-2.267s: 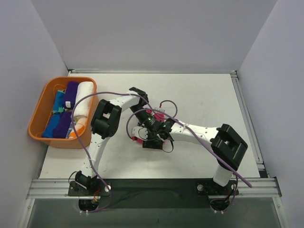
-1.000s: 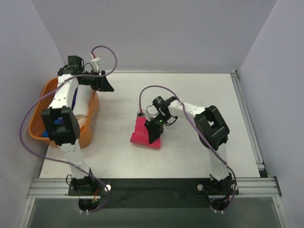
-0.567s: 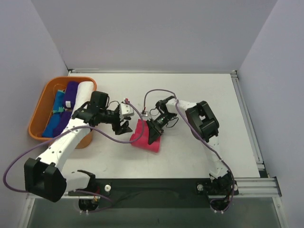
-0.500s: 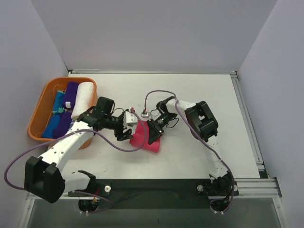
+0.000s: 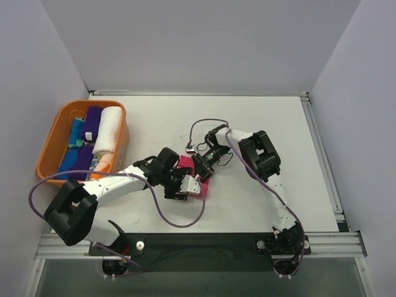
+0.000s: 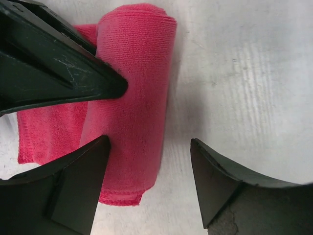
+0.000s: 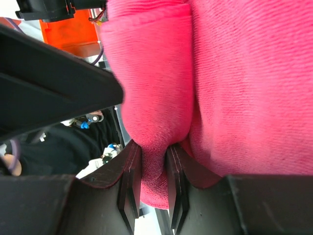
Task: Roll the towels
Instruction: Roll the towel
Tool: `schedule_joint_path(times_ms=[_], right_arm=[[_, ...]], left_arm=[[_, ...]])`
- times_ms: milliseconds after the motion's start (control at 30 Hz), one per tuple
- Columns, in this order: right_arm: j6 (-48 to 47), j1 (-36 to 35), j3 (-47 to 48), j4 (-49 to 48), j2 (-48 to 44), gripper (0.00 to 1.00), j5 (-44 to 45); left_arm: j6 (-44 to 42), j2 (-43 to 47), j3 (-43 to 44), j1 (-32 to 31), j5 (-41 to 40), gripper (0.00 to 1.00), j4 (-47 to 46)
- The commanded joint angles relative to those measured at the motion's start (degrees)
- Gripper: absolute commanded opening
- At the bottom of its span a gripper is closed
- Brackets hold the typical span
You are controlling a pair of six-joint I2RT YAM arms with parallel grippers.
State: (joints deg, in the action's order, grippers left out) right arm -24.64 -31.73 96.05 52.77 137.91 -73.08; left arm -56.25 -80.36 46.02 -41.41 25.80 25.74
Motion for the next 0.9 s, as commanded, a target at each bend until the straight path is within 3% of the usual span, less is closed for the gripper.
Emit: schedule_joint_path(times_ms=[0, 233, 367, 600, 867], right_arm=[[-1.2, 0.0, 0.98, 0.49, 2.81, 0.0, 6.98], [-0.23, 0.0, 2.39, 1.1, 4.04, 0.0, 7.69], [-0.06, 0.0, 2.74, 1.28, 4.56, 0.0, 7.69], [-0.32, 0.08, 3.27, 1.81, 4.83, 0.0, 7.86], [0.3, 0.96, 3.44, 1.72, 4.83, 0.0, 7.51]], left_arm=[[-1.06, -2.43, -1.98, -0.78, -5.23, 0.77, -10.34], [0.17, -2.18, -8.04, -5.51, -11.64, 0.72, -18.25], [3.25, 1.25, -6.39, -5.09, -14.55, 0.72, -17.66], [1.41, -0.06, -1.29, -3.77, -8.5, 0.74, -13.61], [-2.9, -3.58, -4.09, -3.77, -3.57, 0.72, -12.03]])
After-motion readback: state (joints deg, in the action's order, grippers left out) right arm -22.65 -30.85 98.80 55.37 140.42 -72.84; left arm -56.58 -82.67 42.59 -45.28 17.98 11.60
